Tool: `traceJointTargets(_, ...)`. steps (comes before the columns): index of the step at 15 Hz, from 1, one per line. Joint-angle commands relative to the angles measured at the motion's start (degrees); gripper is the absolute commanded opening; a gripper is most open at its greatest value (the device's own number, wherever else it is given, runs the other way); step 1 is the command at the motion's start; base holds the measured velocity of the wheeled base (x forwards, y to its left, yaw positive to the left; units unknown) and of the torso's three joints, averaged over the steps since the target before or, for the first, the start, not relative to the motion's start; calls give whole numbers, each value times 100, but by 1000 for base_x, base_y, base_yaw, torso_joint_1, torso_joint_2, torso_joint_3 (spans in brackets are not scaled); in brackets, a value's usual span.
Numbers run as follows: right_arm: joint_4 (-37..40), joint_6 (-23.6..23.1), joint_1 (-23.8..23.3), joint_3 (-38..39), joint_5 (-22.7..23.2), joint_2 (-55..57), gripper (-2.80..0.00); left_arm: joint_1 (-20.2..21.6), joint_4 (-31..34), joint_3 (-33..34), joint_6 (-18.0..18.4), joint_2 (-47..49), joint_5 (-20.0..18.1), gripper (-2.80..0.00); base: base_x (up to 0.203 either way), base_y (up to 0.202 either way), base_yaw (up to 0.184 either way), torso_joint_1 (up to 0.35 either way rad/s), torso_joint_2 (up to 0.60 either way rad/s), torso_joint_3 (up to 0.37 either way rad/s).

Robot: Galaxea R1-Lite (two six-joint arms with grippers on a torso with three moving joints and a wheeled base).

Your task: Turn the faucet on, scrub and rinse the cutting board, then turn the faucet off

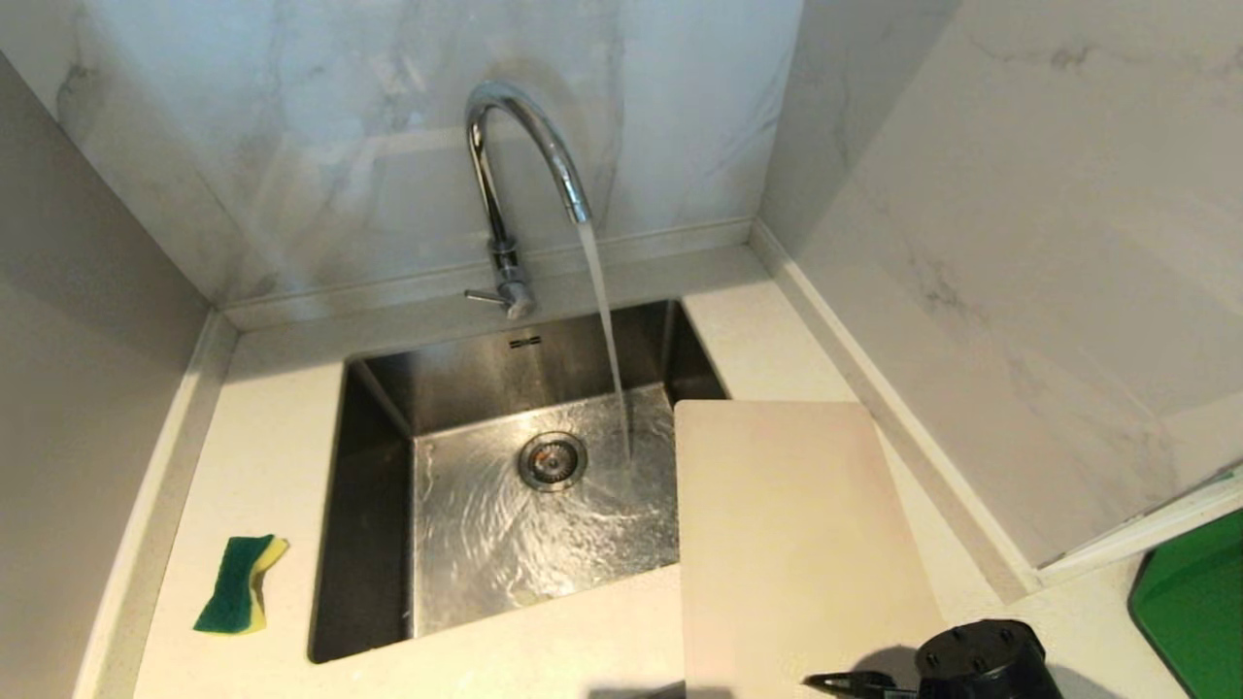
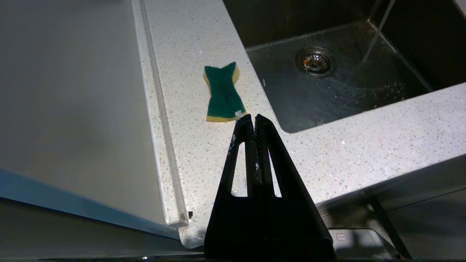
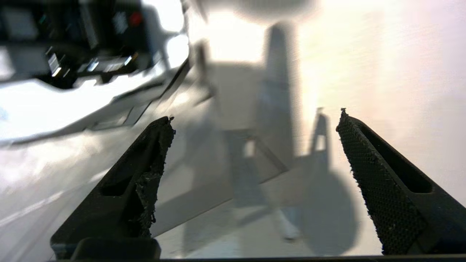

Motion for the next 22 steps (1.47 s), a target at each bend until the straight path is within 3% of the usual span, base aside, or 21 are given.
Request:
traceJointTargets(1,-35,151,-19,-363,45,-712,0,7,9,0,1,-4,0,-280,0,0,0,0,0,0)
traceJointTargets(3,-31,513,-31,-718,54,-950,0,7,0,0,1,-4,8,-280,0,0,0,0,0,0)
traceJointTargets(8,-24,635,-32,-1569,25,-1096,0,7,4,0,1,-4,5,-280,0,0,0,0,0,0)
traceJointTargets(10,-12,852,-37,-2245,1,-1066,0,-2,2,0,1,-4,8,-280,0,0,0,0,0,0)
traceJointTargets(11,23,991,-42,-2631,-6,-1042,-280,6,1,0,1,-4,2,-280,0,0,0,0,0,0)
traceJointTargets(16,1192,1598,-132,-4518,-51,-1017,-280,-2,8,0,1,-4,0,-280,0,0,0,0,0,0)
traceJointTargets(22,3263,2817,-789,-7331,-104,-980,-280,6,0,0,1,-4,0,-280,0,0,0,0,0,0)
